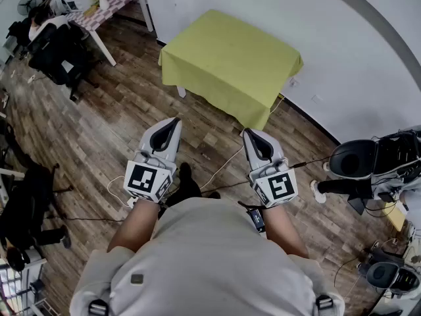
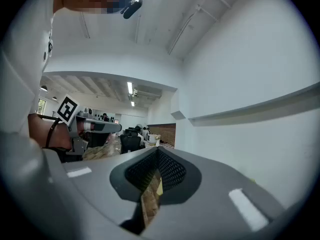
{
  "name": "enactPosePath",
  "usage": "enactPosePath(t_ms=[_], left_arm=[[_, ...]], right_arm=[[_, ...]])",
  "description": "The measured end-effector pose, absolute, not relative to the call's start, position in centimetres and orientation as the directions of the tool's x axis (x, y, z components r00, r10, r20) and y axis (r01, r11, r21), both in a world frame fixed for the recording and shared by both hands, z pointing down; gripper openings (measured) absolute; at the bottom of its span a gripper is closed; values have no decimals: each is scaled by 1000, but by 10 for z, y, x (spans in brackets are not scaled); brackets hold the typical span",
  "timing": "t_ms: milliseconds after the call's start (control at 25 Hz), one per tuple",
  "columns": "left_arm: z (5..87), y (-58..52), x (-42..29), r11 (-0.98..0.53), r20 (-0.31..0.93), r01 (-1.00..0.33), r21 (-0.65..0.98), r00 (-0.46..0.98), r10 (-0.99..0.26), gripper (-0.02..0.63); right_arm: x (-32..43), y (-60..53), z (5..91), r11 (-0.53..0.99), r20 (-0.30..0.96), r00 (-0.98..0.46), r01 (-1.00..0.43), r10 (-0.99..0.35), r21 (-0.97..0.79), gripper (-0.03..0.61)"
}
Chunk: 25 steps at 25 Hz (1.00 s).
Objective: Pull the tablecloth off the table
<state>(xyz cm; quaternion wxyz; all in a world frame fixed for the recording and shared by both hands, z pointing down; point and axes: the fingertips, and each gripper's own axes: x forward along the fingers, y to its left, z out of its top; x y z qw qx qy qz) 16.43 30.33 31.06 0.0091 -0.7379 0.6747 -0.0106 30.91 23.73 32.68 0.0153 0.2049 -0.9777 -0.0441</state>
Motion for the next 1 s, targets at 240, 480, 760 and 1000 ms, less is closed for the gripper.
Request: enactPosePath(t_ms=[240,480,760,1000], left_arm=[[311,301,161,-88,6,-996,-18,88,-996,2],[314,293,148,-82,14,-997,-8,82,-997,3],[321,272,118,-84,21,-996,-4,84,-996,3],[333,242,71,-94,36,-996,10,94,-995,3]], right_arm=[[306,235,326,912,14,-916,-399,-402,93,10],[293,228,332,917,32,-920,-387,-391,95,9],[265,206,340,913,58,-915,-391,-399,112,10],[221,174,350,908,73,-906,-410,-416,86,11]])
